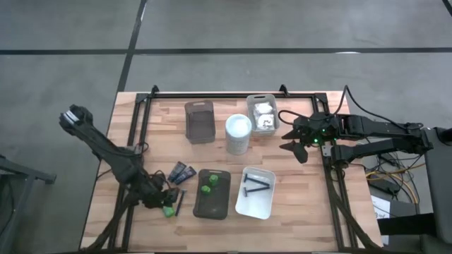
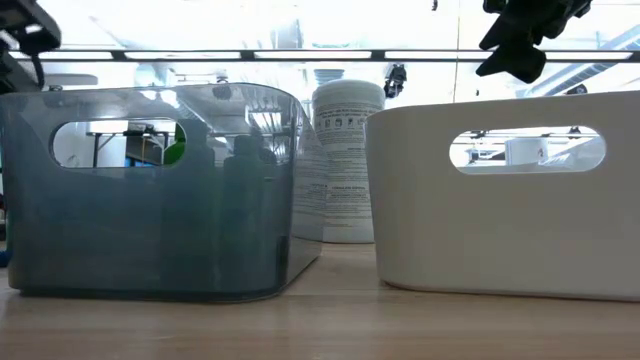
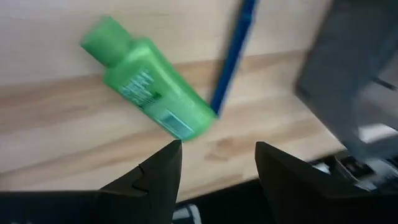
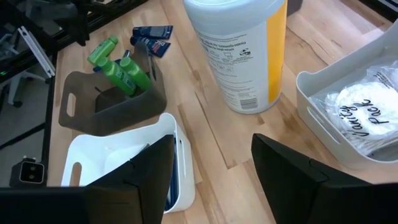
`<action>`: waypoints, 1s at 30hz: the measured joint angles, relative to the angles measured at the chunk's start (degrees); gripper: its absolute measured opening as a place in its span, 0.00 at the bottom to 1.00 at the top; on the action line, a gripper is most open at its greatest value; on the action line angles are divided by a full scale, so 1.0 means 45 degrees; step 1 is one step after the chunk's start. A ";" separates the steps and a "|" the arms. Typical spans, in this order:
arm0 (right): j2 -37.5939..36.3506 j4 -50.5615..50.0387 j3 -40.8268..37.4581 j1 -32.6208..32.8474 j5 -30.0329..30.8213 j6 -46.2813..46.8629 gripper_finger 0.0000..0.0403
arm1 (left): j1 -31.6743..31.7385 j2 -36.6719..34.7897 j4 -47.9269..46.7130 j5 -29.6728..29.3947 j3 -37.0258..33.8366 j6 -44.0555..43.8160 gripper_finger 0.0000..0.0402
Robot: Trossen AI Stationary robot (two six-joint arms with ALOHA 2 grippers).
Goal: Pick & Place Travel size toiletries
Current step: Put the green shampoo bottle into the bottom black bin
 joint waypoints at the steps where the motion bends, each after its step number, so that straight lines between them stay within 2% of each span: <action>1: 0.0000 0.0004 0.0000 0.0000 0.0000 0.0000 0.52 | -0.0008 0.0102 -0.0048 0.0036 0.0000 0.0003 0.52; 10: 0.0005 0.0244 0.0000 0.0000 0.0000 -0.0014 0.55 | -0.0008 0.0512 0.0078 0.0044 0.0000 0.0186 0.51; 15: 0.0005 0.0237 0.0000 0.0005 0.0000 -0.0802 0.57 | -0.0008 0.0176 0.0247 0.0046 0.0000 0.2396 0.51; 19: 0.0005 0.0232 0.0000 0.0005 -0.0002 -0.1355 0.59 | -0.0006 -0.0023 0.0477 0.0046 0.0005 0.5812 0.51; 22: 0.0015 0.0226 0.0000 0.0005 -0.0005 -0.1357 0.61 | -0.0004 -0.0034 0.0512 0.0050 0.0232 0.9171 0.51; 30: 0.0015 0.0169 0.0000 0.0005 -0.0010 -0.1379 0.66 | -0.0004 -0.0034 0.0517 0.0046 0.0879 2.0284 0.51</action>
